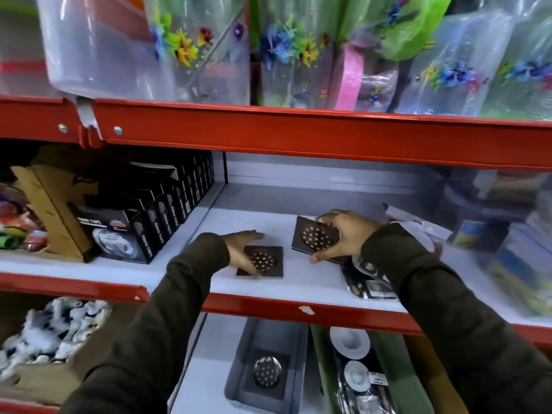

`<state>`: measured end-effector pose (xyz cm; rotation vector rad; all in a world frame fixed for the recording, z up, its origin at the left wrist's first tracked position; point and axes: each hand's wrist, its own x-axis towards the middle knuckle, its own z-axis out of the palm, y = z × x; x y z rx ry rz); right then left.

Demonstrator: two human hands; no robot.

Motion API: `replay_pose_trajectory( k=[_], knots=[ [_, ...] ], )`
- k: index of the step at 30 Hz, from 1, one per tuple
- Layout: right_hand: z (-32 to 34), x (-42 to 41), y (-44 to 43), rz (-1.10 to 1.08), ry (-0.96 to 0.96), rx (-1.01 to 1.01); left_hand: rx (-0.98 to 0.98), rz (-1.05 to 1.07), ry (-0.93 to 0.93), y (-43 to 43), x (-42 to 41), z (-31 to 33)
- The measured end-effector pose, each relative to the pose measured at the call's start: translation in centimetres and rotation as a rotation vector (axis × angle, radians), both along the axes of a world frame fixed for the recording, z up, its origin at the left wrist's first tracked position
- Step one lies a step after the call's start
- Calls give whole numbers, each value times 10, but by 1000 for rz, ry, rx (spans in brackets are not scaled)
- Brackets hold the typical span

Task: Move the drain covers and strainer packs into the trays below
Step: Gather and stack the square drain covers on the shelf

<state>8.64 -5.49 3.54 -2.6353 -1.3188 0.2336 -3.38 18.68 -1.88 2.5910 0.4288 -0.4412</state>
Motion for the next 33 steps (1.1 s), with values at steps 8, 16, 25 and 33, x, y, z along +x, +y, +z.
replay_pose_trajectory(
  k=[8, 16, 25, 33],
  knots=[
    [-42, -27, 79, 40, 134, -31, 309, 296, -638, 46, -22, -3],
    [-77, -27, 105, -49, 270, 5, 355, 270, -721, 58, -23, -12],
    [-78, -33, 93, -63, 200, 61, 368, 215, -697, 40, -15, -16],
    [-69, -6, 0, -442, -54, 429, 232, 209, -746, -50, 11, -2]
  ],
)
